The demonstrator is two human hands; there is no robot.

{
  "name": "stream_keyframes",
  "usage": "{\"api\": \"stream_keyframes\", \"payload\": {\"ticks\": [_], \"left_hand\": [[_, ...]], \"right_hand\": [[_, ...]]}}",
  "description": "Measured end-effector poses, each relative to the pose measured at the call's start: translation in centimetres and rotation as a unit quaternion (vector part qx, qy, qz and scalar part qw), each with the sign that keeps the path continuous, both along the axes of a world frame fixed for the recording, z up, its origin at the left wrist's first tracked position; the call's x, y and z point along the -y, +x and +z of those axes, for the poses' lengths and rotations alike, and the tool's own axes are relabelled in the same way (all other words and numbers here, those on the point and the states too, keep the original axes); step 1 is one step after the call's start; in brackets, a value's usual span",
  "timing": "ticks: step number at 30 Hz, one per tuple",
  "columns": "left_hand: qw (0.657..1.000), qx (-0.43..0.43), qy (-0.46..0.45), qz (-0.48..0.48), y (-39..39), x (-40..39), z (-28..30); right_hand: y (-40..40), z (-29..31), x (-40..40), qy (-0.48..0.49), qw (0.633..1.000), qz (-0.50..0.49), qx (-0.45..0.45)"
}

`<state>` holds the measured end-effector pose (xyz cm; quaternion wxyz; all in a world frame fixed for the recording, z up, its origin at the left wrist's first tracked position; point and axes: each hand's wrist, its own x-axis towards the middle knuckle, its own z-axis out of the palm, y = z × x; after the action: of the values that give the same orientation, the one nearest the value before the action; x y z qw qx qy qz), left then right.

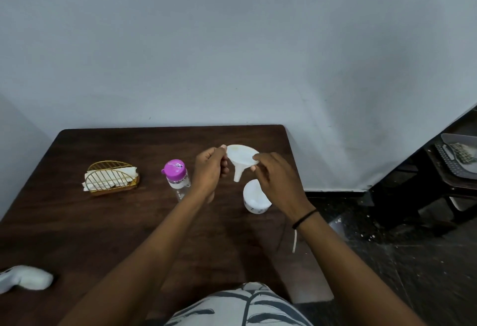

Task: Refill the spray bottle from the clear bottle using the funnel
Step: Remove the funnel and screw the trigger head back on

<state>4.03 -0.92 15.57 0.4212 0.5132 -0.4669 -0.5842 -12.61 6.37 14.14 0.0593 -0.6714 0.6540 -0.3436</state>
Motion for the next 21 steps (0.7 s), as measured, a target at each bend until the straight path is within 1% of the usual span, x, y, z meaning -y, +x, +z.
{"api": "stream_keyframes", "payload": {"ticks": [2,4,8,10,13,18,21], "left_hand": [[0.999,-0.003,0.032,0.013,0.4,0.0,-1.1],[0.998,-0.005,0.063,0.022,0.7,-0.1,-2.5],[0.992,-0.004,0.119,0.036,1.1,-0.3,-5.0],[0.989,-0.012,0.140,0.042,1.2,-0.4,-5.8],[0.981,-0.028,0.183,0.059,1.3,-0.2,-6.8],[0.958,-0.068,0.259,0.099,1.4,0.3,-8.3],[0.944,-0.092,0.291,0.124,1.4,0.4,-8.8]], "right_hand": [[1.0,-0.1,0.5,0.055,0.998,0.014,-0.005],[2.0,-0.4,1.2,0.096,0.995,0.026,-0.030],[3.7,-1.1,1.8,0.155,0.985,0.030,-0.068],[4.3,-1.8,2.0,0.183,0.980,0.014,-0.078],[5.1,-2.6,2.4,0.209,0.972,-0.003,-0.103],[6.4,-1.9,3.4,0.252,0.956,-0.007,-0.152],[7.1,-2.9,4.6,0.268,0.952,0.006,-0.149]]}}
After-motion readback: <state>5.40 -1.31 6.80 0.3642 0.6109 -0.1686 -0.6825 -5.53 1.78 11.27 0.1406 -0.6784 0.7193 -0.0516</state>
